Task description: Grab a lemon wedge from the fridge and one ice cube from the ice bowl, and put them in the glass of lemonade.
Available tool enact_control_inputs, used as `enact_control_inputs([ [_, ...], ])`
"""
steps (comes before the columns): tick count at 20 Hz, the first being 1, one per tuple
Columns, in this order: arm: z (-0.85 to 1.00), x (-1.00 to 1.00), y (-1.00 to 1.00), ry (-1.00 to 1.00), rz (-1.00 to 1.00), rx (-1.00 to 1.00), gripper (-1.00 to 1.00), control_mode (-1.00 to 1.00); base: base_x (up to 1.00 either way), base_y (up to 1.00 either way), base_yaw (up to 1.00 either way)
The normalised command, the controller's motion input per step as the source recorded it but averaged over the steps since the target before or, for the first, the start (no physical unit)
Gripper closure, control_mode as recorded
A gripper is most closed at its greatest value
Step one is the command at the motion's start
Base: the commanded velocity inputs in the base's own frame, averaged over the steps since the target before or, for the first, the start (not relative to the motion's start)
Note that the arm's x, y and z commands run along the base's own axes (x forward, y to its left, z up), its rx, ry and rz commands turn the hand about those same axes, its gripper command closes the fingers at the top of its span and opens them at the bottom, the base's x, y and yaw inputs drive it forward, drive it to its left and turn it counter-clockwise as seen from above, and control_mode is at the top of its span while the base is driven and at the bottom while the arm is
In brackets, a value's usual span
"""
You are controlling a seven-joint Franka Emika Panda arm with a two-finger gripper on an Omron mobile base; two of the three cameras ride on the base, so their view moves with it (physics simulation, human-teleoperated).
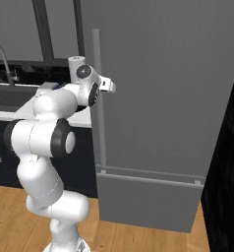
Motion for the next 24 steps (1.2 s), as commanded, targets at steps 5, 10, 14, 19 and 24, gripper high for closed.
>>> enact_control_inputs([
  [5, -0.09, 0.28, 0.03, -0.01, 0.01, 0.01, 1.00, -1.00, 0.00, 0.00, 0.00],
  [10, 0.00, 0.18, 0.06, 0.01, 0.00, 0.00, 1.00, -1.00, 0.00, 0.00, 0.00],
  [14, 0.02, 0.21, 0.05, 0.05, 0.00, -0.01, 1.00, -1.00, 0.00, 0.00, 0.00],
  [19, 0.02, 0.04, -0.09, 0.01, 0.00, -0.01, 1.00, -1.00, 0.00, 0.00, 0.00],
  [24, 0.17, -0.09, -0.53, 0.00, -0.02, 0.00, 1.00, -1.00, 0.00, 0.00, 0.00],
])
